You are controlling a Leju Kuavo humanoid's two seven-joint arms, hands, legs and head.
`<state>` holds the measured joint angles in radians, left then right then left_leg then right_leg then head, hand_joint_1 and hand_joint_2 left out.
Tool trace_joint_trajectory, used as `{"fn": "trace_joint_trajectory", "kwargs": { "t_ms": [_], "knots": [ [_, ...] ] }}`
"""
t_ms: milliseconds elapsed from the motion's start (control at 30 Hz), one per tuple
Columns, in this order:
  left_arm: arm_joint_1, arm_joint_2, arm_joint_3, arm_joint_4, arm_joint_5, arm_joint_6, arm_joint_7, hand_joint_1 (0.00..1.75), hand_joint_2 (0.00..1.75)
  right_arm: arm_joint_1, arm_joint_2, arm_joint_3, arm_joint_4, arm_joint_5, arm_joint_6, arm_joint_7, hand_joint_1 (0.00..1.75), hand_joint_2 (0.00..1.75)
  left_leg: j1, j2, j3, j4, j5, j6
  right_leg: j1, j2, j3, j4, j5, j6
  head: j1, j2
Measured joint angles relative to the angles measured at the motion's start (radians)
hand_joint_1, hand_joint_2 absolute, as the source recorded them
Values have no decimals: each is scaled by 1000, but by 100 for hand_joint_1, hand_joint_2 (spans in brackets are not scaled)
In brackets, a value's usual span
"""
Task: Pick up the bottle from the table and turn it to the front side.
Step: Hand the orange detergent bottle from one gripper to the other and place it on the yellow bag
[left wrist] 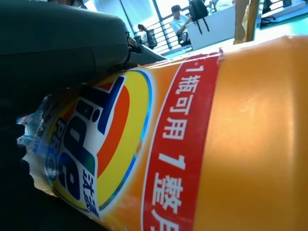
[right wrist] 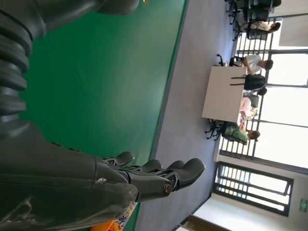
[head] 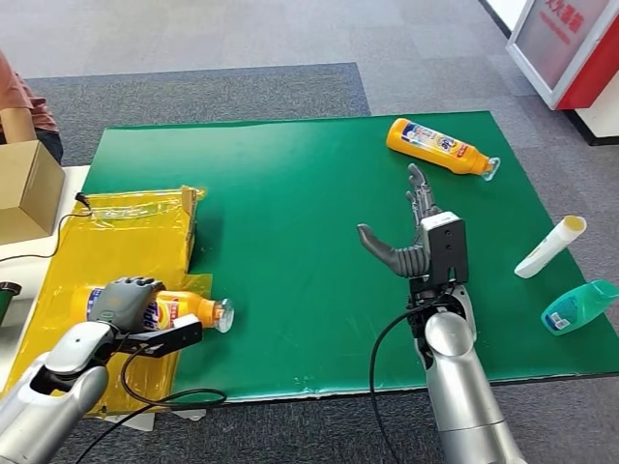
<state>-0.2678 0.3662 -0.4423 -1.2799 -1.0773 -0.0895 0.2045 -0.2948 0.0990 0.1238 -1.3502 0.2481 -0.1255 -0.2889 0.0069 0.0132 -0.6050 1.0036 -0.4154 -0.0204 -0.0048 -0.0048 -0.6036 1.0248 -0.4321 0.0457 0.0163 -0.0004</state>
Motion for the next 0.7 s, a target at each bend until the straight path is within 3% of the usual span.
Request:
{"fn": "trace_joint_trajectory", "kwargs": {
  "t_ms": [33,433,600,700],
  "knots": [
    [0,-4,2,2,-4,7,0,0,175,0,0,0,0,0,0,1,0,175,0,0,0,0,0,0,0,0,0,0,0,0,0,0],
    [9,-43,24,15,-25,41,3,0,175,1,0,-1,3,3,-2,8,0,175,0,0,0,0,0,0,0,0,0,0,0,0,0,0],
    [34,-86,46,-11,-131,206,8,0,175,7,0,-1,2,3,-1,8,0,175,0,0,0,0,0,0,0,0,0,0,0,0,0,0],
    [48,-114,61,-53,-164,229,14,0,175,18,0,-2,-4,4,-2,9,0,175,0,0,0,0,0,0,0,0,0,0,0,0,0,0]
  ]
}}
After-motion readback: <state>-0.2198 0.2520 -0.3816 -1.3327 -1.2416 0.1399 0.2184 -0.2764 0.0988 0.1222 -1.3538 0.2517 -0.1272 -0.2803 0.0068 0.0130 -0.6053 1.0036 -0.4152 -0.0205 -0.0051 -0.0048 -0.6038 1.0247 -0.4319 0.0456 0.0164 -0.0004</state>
